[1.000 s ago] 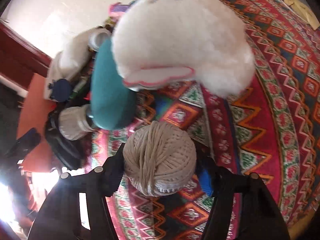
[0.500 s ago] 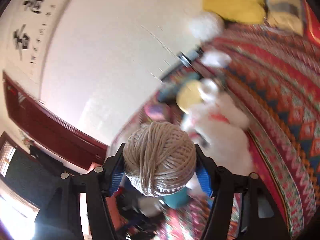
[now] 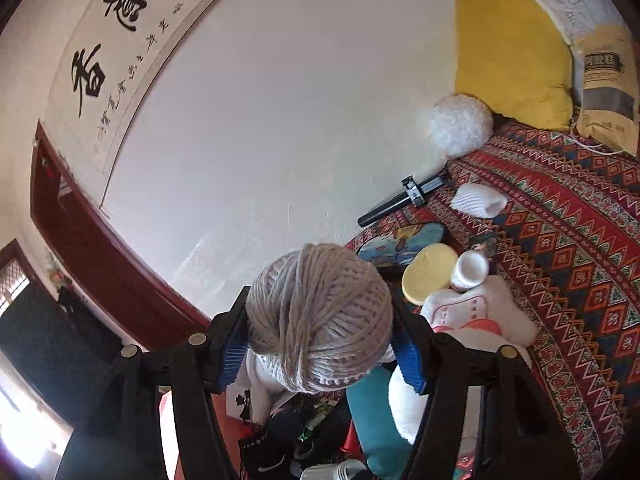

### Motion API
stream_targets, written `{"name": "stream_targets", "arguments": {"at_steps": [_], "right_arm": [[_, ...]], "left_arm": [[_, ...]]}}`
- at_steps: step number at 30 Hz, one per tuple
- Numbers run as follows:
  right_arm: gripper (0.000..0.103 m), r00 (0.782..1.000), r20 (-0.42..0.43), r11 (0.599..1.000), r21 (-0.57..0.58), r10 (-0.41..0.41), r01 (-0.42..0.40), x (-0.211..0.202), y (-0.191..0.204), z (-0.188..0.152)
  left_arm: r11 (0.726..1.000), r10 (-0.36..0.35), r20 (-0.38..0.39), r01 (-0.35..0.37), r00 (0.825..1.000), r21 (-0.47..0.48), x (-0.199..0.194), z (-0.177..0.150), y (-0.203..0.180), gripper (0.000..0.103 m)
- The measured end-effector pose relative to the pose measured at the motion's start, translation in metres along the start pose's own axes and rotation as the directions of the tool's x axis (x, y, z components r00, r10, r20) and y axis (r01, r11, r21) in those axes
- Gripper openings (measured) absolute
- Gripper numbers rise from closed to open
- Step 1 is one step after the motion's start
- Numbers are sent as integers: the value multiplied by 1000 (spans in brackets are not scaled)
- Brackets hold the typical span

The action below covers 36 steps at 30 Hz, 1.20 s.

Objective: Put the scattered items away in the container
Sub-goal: 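Drop the silver lamp cup into the box with the left gripper while the right drops the twine ball in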

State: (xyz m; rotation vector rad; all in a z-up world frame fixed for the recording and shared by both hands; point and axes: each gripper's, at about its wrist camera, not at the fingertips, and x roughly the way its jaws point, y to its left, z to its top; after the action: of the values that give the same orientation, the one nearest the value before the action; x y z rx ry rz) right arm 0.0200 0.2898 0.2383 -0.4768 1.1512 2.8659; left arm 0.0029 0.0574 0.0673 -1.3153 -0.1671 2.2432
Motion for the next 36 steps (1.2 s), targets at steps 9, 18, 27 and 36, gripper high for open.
{"name": "stream_targets", "arguments": {"at_steps": [9, 18, 27, 36], "right_arm": [[61, 990, 139, 999, 44, -35, 29, -34, -9, 16], [61, 996, 92, 1000, 6, -19, 18, -14, 7, 2], [61, 997, 71, 998, -63, 4, 0, -8, 30, -13], [61, 971, -98, 948, -216, 217, -233, 17, 115, -56]], "left_arm": [[992, -125, 133, 121, 983, 40, -51, 6, -26, 46], [991, -125, 308, 133, 943, -4, -121, 42, 3, 46], [983, 130, 583, -26, 802, -184, -258, 83, 135, 46], [712, 632, 229, -439, 740, -549, -250, 64, 302, 64]]}}
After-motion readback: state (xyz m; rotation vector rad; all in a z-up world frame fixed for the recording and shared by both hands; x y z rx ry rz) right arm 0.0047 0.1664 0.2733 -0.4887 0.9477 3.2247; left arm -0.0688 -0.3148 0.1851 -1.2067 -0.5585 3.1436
